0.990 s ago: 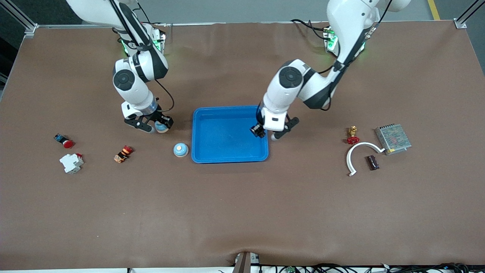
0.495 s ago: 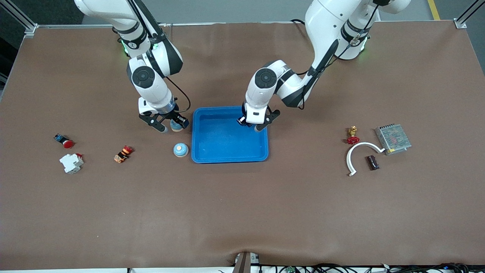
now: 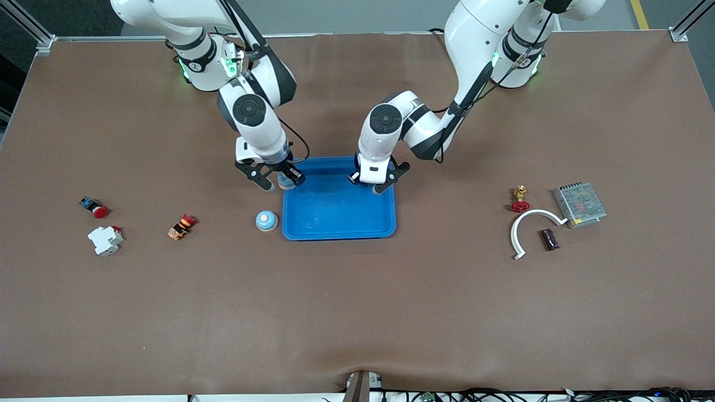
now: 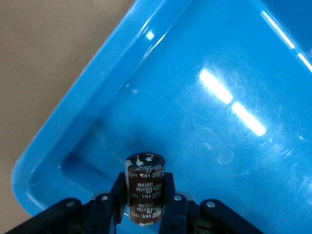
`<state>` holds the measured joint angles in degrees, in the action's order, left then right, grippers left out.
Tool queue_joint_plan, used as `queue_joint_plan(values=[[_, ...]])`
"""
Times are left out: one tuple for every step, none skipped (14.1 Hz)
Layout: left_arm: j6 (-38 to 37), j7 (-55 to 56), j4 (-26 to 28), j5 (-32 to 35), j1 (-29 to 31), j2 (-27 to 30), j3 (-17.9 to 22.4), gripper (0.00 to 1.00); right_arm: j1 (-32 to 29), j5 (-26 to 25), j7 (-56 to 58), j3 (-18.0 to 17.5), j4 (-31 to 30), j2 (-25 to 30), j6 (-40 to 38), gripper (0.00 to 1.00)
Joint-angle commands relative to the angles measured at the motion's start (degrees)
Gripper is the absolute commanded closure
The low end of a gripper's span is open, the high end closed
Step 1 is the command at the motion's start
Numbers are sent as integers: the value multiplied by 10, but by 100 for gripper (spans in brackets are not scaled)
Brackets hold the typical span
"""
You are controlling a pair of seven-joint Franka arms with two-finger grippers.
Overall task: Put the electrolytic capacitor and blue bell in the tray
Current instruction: 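Lower the bell into the tray while the left gripper releases the capacitor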
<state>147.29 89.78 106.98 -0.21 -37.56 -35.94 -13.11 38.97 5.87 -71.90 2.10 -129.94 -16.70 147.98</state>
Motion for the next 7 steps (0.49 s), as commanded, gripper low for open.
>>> queue_joint_plan(values=[[-15, 6, -18, 3, -1, -5, 4, 36, 16, 33, -13, 5, 15, -36, 30, 100], [-22, 6, -22, 3, -1, -5, 5, 1, 22, 41, -13, 5, 15, -46, 47, 100], [-37, 6, -32, 8, -1, -4, 5, 0, 27, 43, -16, 5, 15, -59, 61, 100], [-56, 6, -43, 15, -1, -2, 5, 0, 28, 43, -24, 5, 15, -62, 70, 100], [-80, 7, -57, 17, 0, 0, 5, 0, 29, 43, -31, 5, 17, -68, 73, 100], [-101, 7, -69, 17, 0, 3, 5, 0, 30, 44, -32, 5, 20, -73, 78, 100], [-119, 7, -81, 21, 2, 8, 5, 0, 32, 44, -32, 5, 21, -78, 85, 100]])
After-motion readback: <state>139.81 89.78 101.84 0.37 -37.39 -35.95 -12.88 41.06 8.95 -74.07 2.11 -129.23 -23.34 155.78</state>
